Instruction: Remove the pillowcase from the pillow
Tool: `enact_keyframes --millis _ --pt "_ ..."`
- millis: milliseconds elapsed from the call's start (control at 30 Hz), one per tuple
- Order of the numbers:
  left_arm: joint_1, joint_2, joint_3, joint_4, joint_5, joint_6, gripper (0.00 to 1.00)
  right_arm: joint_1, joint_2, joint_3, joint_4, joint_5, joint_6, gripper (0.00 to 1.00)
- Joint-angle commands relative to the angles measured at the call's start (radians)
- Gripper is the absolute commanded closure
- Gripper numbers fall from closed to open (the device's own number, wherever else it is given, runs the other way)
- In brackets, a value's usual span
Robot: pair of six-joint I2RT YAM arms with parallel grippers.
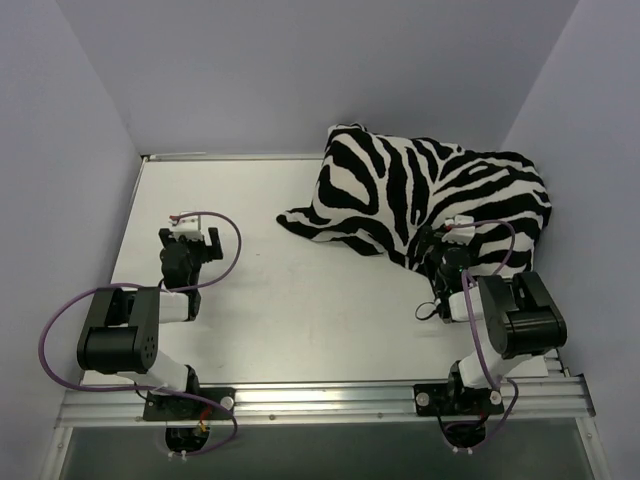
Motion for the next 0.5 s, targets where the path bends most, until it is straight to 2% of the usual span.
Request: enact_keyframes --millis 0,33,67,167,233,267,300,367,400,433,467 --pt "0.009 -0.005 0.025 0.018 0.016 0.0 0.06 -0.023 -0.126 0.067 -0.107 0.044 0.041 0.0" --pt "0.009 -0.005 0.025 0.016 0.016 0.0 0.06 -0.022 -0.188 0.15 -0.222 0.036 0.041 0.0" --pt "0.009 -0.004 0.026 0.019 0.016 0.0 0.06 -0.026 -0.289 0.209 -0.481 0.03 0.132 0.0" --pt "0.007 -0.005 0.025 0.018 0.017 0.0 0.06 -0.029 -0.379 0.427 -0.808 -0.029 0.229 0.0" --pt "0.007 -0.007 0.028 0.017 0.023 0.0 0.06 -0.032 -0.4 0.526 -0.945 0.039 0.364 0.0" --pt "0.012 -0.024 0.032 0.002 0.045 0.007 0.06 -0.034 -0.417 0.621 -1.102 0.061 0.4 0.0" --pt "0.012 -0.103 0.057 -0.168 0.066 0.011 0.06 -0.035 -0.423 0.651 -1.141 0.038 0.392 0.0" --pt "0.013 -0.159 0.289 -0.482 0.13 0.047 0.06 -0.035 -0.431 0.703 -1.218 -0.055 0.331 0.0" --pt "0.013 -0.13 0.41 -0.844 0.161 0.084 0.06 -0.035 -0.422 0.725 -1.258 -0.113 0.314 0.0" --pt "0.013 -0.104 0.612 -0.969 0.178 0.14 0.06 -0.035 -0.408 0.749 -1.359 -0.123 0.329 0.0" --pt "0.044 -0.079 0.69 -1.093 0.198 0.161 0.06 -0.035 -0.358 0.81 -1.417 -0.122 0.348 0.0"
